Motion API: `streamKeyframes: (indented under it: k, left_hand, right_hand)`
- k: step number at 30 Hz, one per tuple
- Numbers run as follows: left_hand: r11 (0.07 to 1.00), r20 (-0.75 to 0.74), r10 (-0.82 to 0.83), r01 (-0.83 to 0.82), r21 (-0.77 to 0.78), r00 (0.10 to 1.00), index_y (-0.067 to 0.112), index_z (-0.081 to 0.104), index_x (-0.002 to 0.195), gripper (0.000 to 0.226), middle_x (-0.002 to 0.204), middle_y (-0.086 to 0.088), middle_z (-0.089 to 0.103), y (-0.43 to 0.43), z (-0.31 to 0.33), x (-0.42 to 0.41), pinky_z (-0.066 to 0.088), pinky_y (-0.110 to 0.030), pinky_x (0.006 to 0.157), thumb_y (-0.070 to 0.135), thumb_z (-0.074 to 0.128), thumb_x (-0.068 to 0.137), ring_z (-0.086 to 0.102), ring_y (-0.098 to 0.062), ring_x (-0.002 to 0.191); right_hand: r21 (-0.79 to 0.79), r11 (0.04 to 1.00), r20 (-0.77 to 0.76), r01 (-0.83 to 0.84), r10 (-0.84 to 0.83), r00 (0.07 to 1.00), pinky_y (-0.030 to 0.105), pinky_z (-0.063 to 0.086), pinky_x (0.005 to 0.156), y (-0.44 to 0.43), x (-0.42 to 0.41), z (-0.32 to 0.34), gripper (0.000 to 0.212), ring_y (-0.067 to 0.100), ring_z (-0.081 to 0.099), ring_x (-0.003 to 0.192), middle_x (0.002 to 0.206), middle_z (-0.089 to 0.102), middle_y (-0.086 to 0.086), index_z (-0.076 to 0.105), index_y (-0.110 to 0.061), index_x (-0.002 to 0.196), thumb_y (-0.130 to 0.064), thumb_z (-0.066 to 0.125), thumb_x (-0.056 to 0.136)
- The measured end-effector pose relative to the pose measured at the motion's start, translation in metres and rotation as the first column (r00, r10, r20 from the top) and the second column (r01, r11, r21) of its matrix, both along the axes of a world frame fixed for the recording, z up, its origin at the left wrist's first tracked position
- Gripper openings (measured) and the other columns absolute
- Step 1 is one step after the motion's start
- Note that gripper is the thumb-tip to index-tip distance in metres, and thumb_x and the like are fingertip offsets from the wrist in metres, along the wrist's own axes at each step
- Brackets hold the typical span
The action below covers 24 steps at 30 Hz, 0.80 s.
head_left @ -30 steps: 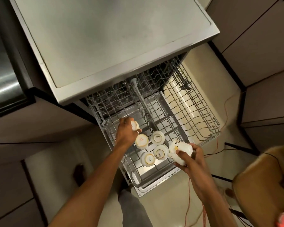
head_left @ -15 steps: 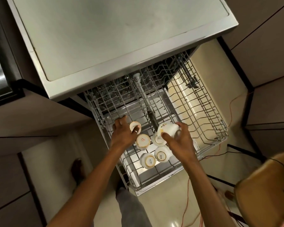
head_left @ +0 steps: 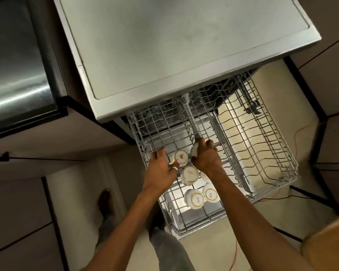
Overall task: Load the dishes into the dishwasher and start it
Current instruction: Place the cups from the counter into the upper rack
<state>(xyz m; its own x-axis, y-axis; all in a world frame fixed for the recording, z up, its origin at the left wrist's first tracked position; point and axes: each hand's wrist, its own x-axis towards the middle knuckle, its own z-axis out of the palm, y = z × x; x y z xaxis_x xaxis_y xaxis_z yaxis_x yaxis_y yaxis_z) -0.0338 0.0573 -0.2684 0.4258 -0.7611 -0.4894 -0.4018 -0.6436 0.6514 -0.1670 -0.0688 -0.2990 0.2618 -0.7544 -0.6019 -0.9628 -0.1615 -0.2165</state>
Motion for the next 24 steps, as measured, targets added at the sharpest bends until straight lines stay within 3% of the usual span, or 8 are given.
streamKeyframes:
  k: [3,7,12,15,18,21,24]
  left_hand:
    - [1.0,-0.004,-0.017,0.017,-0.023,1.0,0.016,0.04,0.141,0.057,0.133,-0.007,0.049,0.003,0.003,0.004,0.048,-0.033,0.091,0.039,0.063,0.095,0.056,-0.023,0.114]
    - [0.999,-0.01,-0.038,0.038,-0.018,0.999,0.018,0.039,0.142,0.058,0.129,-0.005,0.054,0.006,0.011,0.008,0.052,-0.042,0.094,0.042,0.063,0.094,0.056,-0.022,0.115]
    - [0.997,-0.047,-0.063,0.061,-0.045,0.997,0.022,0.045,0.133,0.047,0.123,-0.001,0.057,0.01,0.059,0.019,0.052,-0.042,0.094,0.043,0.061,0.095,0.056,-0.018,0.111]
    - [0.995,-0.104,-0.051,0.041,-0.096,0.993,0.018,0.052,0.13,0.039,0.122,0.001,0.06,0.018,0.113,0.032,0.051,-0.035,0.095,0.037,0.063,0.097,0.058,-0.014,0.111]
    - [0.988,-0.107,-0.044,0.027,-0.153,0.993,0.021,0.06,0.123,0.03,0.113,0.007,0.065,0.031,0.169,0.052,0.051,-0.026,0.092,0.037,0.062,0.097,0.062,-0.008,0.104]
    - [0.971,-0.073,0.016,-0.033,-0.239,0.997,0.025,0.064,0.117,0.024,0.105,0.014,0.069,0.052,0.217,0.085,0.044,-0.006,0.082,0.037,0.063,0.097,0.062,0.006,0.095]
    - [0.945,-0.062,0.107,-0.121,-0.302,0.992,0.025,0.067,0.113,0.02,0.095,0.021,0.067,0.076,0.257,0.128,0.04,0.001,0.075,0.034,0.066,0.096,0.058,0.021,0.088]
  right_hand:
    - [-0.01,1.0,0.038,0.021,-0.021,0.999,0.052,0.05,0.098,0.001,0.002,0.001,0.089,0.05,0.044,0.129,0.146,0.032,0.021,0.022,-0.019,0.153,-0.029,0.076,0.083]
    - [-0.064,0.995,0.072,0.071,-0.067,0.995,0.048,0.047,0.098,-0.002,0.002,0.025,0.084,0.049,0.044,0.128,0.148,0.028,0.025,0.024,-0.01,0.152,-0.03,0.072,0.087]
    - [-0.081,0.985,0.238,0.152,-0.129,0.963,0.038,0.044,0.095,0.01,0.0,0.093,0.058,0.038,0.049,0.125,0.141,0.044,0.021,0.047,-0.005,0.14,-0.033,0.066,0.093]
    - [-0.067,0.975,0.359,0.211,-0.173,0.917,0.029,0.041,0.09,0.027,0.012,0.146,0.046,0.031,0.056,0.12,0.134,0.056,0.015,0.057,-0.01,0.132,-0.034,0.065,0.094]
    - [-0.047,0.981,0.445,0.189,-0.149,0.883,0.022,0.041,0.076,0.043,0.035,0.195,0.033,0.019,0.064,0.103,0.114,0.068,0.001,0.065,-0.017,0.118,-0.039,0.062,0.094]
    - [-0.038,0.985,0.517,0.169,-0.125,0.847,0.028,0.046,0.082,0.056,0.073,0.243,0.031,0.017,0.066,0.1,0.108,0.072,-0.001,0.067,-0.019,0.115,-0.042,0.062,0.095]
    - [-0.053,0.995,0.556,0.079,-0.036,0.831,0.024,0.046,0.079,0.067,0.117,0.281,0.023,0.016,0.067,0.1,0.097,0.069,-0.007,0.067,-0.024,0.109,-0.041,0.064,0.094]
